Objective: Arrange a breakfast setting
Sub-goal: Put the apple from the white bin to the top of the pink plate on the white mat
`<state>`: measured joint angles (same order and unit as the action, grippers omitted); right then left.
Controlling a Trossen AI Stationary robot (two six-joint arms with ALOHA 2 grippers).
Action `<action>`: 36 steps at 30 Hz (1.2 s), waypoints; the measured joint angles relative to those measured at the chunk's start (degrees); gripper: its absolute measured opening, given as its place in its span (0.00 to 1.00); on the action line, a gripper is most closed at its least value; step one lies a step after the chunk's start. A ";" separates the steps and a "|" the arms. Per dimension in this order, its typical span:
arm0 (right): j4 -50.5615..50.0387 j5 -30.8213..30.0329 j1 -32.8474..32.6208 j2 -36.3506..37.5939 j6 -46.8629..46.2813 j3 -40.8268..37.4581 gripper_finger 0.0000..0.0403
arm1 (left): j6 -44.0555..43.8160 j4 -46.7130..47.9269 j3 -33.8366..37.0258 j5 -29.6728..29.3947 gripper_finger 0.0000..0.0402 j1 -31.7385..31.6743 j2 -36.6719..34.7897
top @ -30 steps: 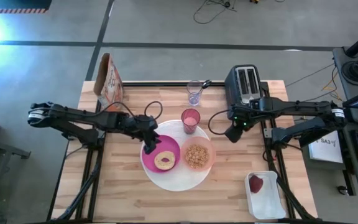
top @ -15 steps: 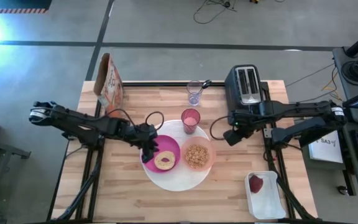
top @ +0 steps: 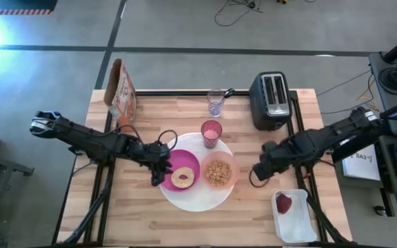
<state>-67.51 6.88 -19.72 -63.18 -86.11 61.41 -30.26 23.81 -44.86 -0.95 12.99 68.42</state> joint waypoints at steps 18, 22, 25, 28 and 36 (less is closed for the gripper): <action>0.30 6.20 -19.10 -7.84 -29.95 0.00 0.53 | 0.95 -9.33 6.78 0.07 0.28 2.98 -0.72; 0.89 9.12 -21.46 -9.88 -35.23 0.00 0.55 | 1.57 -9.32 7.12 0.70 0.28 3.21 -0.72; 1.38 11.26 -23.12 -10.72 -38.76 0.00 0.56 | 2.71 -9.29 7.19 1.78 0.28 3.24 -0.72; 2.23 11.59 -24.88 -11.12 -42.20 0.00 0.57 | 4.18 -9.27 7.19 1.95 0.28 3.44 -0.72; 3.65 11.32 -27.81 -13.10 -46.38 0.00 0.60 | 5.53 -9.16 7.32 2.15 0.28 4.27 -0.78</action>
<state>-63.85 18.20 -47.53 -76.27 -132.49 61.41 -24.73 14.65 -37.53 1.20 17.27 67.64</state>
